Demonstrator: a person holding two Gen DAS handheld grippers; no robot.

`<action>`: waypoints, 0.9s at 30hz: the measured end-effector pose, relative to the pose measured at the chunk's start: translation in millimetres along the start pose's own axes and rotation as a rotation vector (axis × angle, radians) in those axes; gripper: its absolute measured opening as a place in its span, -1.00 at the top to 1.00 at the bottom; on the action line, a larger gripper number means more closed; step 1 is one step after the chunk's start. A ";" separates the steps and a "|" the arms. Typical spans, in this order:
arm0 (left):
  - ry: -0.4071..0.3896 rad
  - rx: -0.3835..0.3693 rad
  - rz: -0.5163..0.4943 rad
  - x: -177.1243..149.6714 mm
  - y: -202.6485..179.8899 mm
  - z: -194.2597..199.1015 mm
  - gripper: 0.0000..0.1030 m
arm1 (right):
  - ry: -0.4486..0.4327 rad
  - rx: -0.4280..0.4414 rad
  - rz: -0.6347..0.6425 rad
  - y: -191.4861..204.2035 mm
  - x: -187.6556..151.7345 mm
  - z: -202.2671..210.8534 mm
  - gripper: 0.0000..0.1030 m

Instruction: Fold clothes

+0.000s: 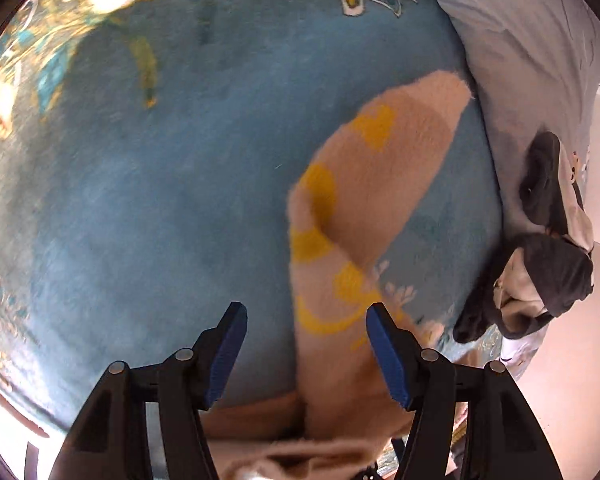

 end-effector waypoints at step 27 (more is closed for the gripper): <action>-0.132 -0.068 0.169 -43.3 9.5 40.1 0.73 | -0.115 -0.022 -0.360 -141.2 -37.5 52.0 0.70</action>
Point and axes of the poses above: each gripper's, at about its wrist camera, not at the fingertips, and z roughly against the way its jaws point, y to its left, x to its top, the point moved 4 cm from there along -z, roughly the way its jaws point, and after that the axes turned 14 degrees about x, right-handed, at the moved point
